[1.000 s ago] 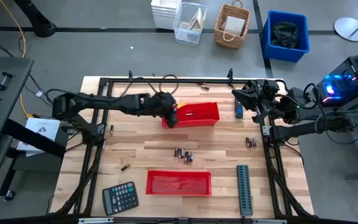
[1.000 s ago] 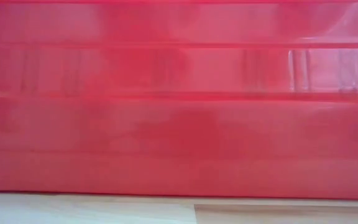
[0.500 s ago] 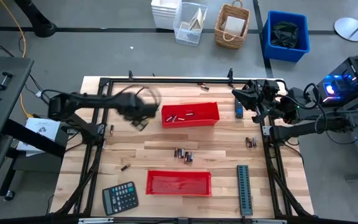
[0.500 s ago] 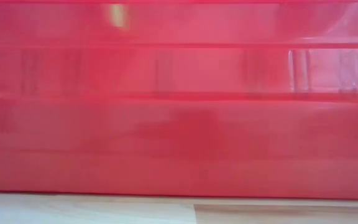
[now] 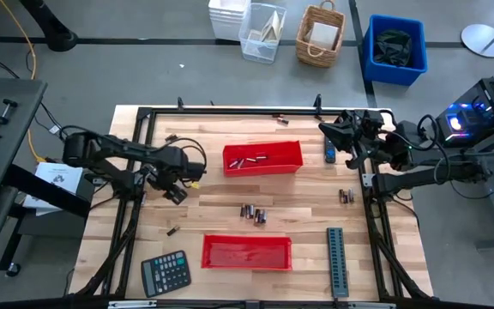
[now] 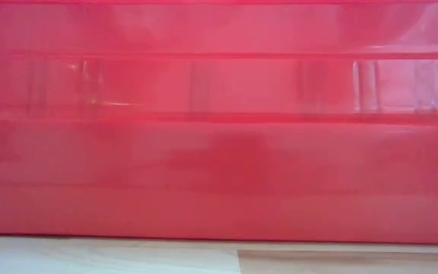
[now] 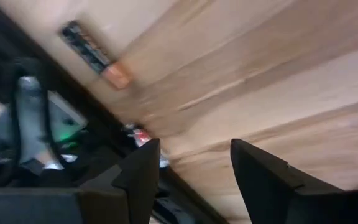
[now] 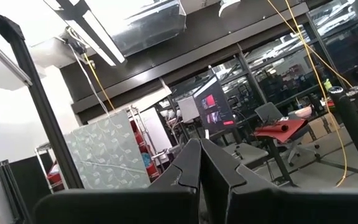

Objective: Sort batteries
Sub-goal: Put the silver battery into the top red bin

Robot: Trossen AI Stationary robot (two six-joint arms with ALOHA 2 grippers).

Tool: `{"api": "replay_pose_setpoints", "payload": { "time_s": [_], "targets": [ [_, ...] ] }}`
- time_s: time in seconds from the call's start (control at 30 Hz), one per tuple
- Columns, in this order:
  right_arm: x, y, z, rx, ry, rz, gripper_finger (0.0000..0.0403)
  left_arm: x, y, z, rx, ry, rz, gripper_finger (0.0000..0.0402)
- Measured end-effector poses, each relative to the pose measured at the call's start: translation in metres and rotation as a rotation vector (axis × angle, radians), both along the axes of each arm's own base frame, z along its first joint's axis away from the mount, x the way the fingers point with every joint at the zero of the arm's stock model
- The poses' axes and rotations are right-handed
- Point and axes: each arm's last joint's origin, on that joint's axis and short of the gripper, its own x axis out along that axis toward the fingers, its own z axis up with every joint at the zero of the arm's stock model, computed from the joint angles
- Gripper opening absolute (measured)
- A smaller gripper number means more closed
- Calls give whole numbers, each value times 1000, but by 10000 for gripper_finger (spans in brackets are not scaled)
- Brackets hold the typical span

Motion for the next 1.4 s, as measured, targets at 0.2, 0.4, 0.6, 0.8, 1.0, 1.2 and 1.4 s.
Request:
{"api": "replay_pose_setpoints", "payload": {
  "time_s": [0.2,0.4,0.6,0.8,1.0,1.2,1.4],
  "targets": [
    [0,0,-1,3,7,2,0,7,2,-6,0,-54,32,179],
    [0,0,-1,3,7,-2,0,5,-3,-5,-75,-42,-15,179],
    [0,0,-1,2,9,-3,0,0,5,-6,-229,1,-46,179],
    [1,0,-3,7,35,-1,0,1,11,-24,-338,113,-95,161],
    [2,0,-5,11,53,0,0,1,9,-47,-530,341,-171,31],
    [2,0,-5,11,55,0,0,1,11,-67,-632,484,-260,4],
    [2,0,-6,12,64,0,0,-2,15,-88,-592,617,-405,1]
  ]
}}
